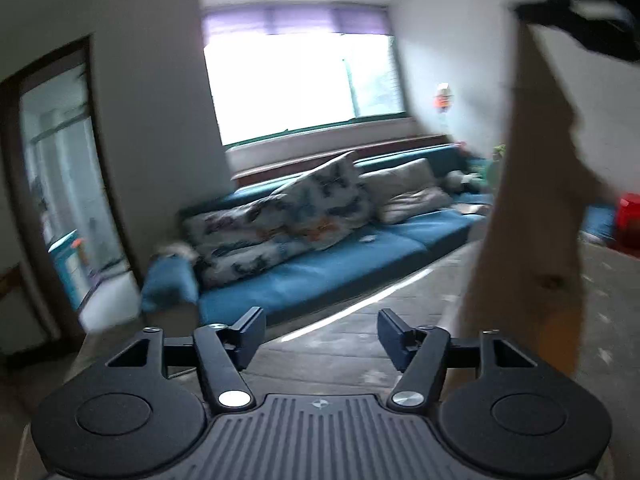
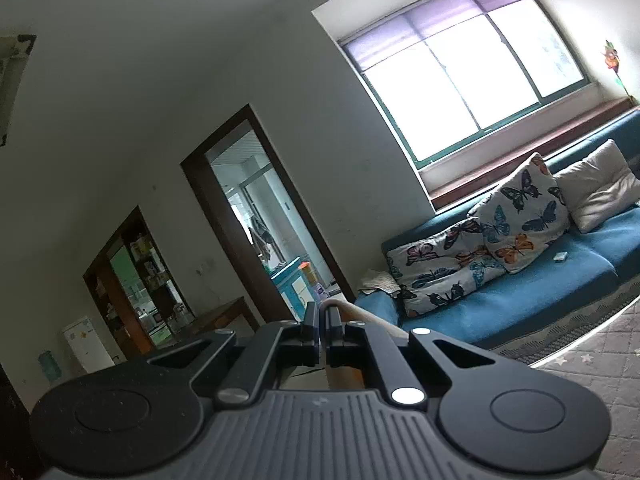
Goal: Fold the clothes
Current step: 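Lift the sweatshirt high with both grippers to shake it out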
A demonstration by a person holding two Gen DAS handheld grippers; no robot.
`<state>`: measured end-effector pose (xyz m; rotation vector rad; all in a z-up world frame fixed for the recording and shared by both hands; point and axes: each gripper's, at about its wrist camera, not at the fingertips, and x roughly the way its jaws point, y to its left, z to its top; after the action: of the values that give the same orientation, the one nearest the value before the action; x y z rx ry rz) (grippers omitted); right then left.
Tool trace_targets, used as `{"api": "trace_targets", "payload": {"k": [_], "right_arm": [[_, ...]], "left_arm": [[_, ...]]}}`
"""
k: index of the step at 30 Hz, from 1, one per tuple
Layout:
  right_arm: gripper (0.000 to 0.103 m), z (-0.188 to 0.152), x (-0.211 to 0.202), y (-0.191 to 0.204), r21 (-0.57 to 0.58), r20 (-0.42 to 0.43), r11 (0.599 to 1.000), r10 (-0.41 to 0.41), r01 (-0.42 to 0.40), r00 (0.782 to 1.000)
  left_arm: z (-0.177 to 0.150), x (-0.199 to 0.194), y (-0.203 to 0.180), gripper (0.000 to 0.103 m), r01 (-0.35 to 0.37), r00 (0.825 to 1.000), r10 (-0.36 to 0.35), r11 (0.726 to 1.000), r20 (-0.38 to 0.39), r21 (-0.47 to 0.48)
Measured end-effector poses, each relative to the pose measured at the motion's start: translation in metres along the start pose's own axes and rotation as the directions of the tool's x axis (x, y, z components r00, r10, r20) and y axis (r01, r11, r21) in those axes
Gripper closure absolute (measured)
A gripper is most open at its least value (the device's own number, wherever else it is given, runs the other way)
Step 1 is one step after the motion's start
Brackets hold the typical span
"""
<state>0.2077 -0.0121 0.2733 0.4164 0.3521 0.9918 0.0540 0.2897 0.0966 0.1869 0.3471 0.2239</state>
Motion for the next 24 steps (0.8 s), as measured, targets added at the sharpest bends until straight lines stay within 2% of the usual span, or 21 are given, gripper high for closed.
{"api": "trace_targets", "payload": {"k": [2, 5, 9, 13, 18, 22, 23, 24], "right_arm": [[0.101, 0.0, -0.001, 0.008, -0.004, 0.0, 1.0, 0.009, -0.009, 1.0], [0.101, -0.001, -0.003, 0.019, -0.008, -0.002, 1.0, 0.023, -0.023, 1.0], [0.101, -0.001, -0.004, 0.033, -0.014, -0.004, 0.999, 0.04, -0.04, 0.999], [0.101, 0.0, -0.008, 0.046, -0.024, -0.001, 0.998, 0.054, -0.054, 0.999], [0.101, 0.004, -0.014, 0.055, -0.034, 0.006, 0.997, 0.064, -0.064, 0.998], [0.101, 0.007, -0.017, 0.06, -0.037, 0.014, 0.996, 0.077, -0.076, 0.997], [0.101, 0.007, -0.018, 0.061, -0.039, 0.018, 0.996, 0.078, -0.077, 0.997], [0.101, 0.008, -0.018, 0.061, -0.041, 0.02, 0.996, 0.078, -0.077, 0.997]], "left_arm": [[-0.007, -0.01, -0.017, 0.0, 0.031, 0.999, -0.032, 0.999, 0.043, 0.013], [-0.016, -0.023, -0.044, 0.0, 0.103, 0.991, -0.107, 0.994, 0.075, 0.048], [-0.035, -0.028, -0.094, 0.0, 0.14, 0.984, -0.157, 0.972, 0.079, 0.188], [-0.05, -0.019, -0.132, 0.0, 0.114, 0.988, -0.14, 0.949, 0.071, 0.294], [-0.049, -0.006, -0.132, 0.013, 0.103, 0.991, -0.116, 0.979, 0.066, 0.178], [-0.049, 0.007, -0.127, 0.019, 0.031, 0.997, -0.042, 0.987, 0.063, 0.156], [-0.05, 0.01, -0.127, 0.026, 0.016, 0.998, -0.025, 0.988, 0.057, 0.152], [-0.049, 0.012, -0.125, 0.038, 0.013, 0.999, -0.02, 0.989, 0.047, 0.144]]}}
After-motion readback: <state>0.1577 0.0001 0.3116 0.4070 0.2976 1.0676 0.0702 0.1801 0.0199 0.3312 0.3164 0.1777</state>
